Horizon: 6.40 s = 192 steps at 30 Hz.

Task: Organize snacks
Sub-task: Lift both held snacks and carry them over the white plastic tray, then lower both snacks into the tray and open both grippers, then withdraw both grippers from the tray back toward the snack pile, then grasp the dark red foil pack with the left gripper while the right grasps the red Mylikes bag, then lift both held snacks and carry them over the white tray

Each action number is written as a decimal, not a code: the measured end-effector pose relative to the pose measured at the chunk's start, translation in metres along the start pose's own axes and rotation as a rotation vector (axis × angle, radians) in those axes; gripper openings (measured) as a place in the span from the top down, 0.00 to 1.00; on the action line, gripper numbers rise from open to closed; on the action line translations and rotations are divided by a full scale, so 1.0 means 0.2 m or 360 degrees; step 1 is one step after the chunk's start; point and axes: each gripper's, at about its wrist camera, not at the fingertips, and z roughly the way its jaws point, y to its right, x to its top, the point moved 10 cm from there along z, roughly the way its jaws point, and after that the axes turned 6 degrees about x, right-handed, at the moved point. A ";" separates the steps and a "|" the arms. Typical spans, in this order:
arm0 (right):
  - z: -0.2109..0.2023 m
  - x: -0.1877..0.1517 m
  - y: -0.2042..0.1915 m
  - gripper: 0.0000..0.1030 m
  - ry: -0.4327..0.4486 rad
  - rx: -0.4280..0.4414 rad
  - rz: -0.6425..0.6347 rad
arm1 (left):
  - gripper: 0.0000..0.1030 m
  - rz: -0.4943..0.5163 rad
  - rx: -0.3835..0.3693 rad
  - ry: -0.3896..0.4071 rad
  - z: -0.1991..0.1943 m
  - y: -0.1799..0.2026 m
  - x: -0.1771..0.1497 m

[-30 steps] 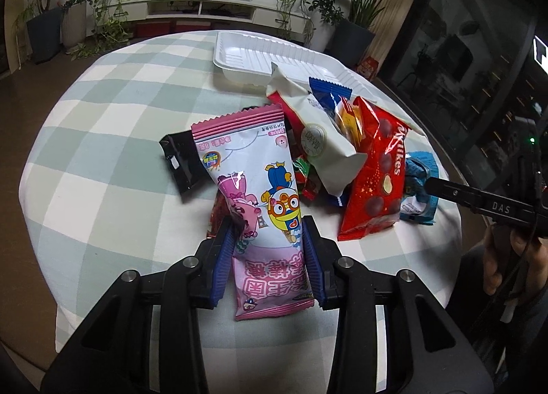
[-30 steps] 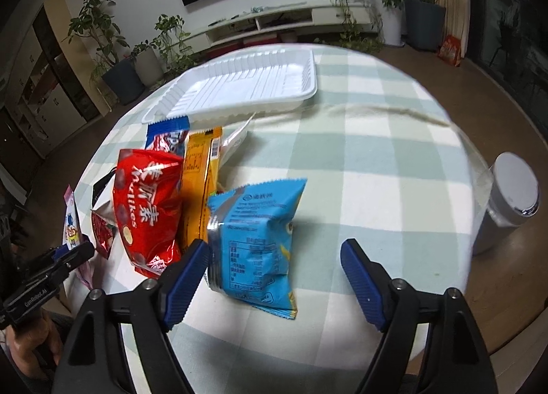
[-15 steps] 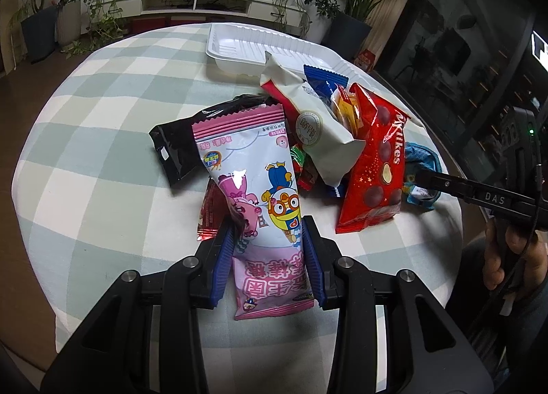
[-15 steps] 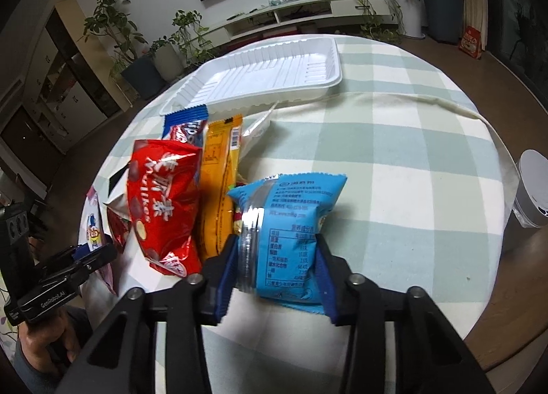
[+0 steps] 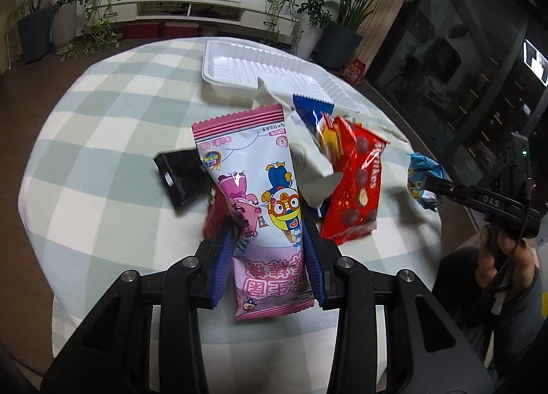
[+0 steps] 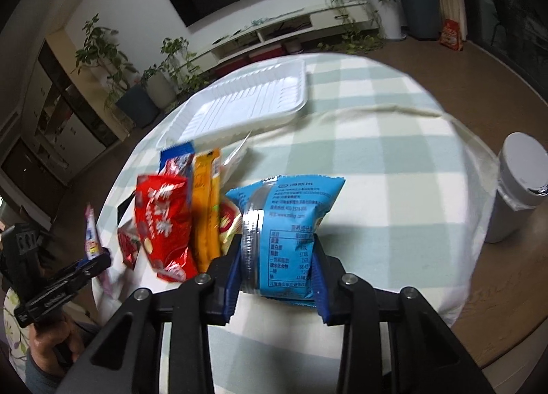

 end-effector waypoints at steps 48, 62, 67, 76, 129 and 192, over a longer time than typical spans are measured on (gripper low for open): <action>1.04 0.89 -0.06 0.63 -0.0232 -0.0101 -0.0293 | 0.65 0.0374 0.0166 -0.0496 1.10 -0.18 0.99; 1.10 0.84 -0.06 0.54 -0.0278 -0.0133 -0.0387 | 0.59 0.0380 0.0228 -0.0489 1.04 -0.19 0.92; 1.10 0.84 -0.05 0.46 -0.0275 -0.0144 -0.0372 | 0.56 0.0410 0.0275 -0.0459 1.03 -0.18 0.93; 1.01 0.88 -0.14 0.24 -0.0166 -0.0094 -0.0430 | 0.41 0.0351 0.0265 -0.0357 0.96 -0.17 1.01; 0.20 -0.19 -0.45 0.20 0.0011 0.0002 -0.0416 | 0.01 0.0101 0.0272 0.0044 -0.05 -0.12 -0.10; 0.35 -0.22 -0.57 0.70 -0.0158 0.0200 -0.0416 | 0.69 0.0177 0.0159 -0.0057 0.12 -0.10 -0.12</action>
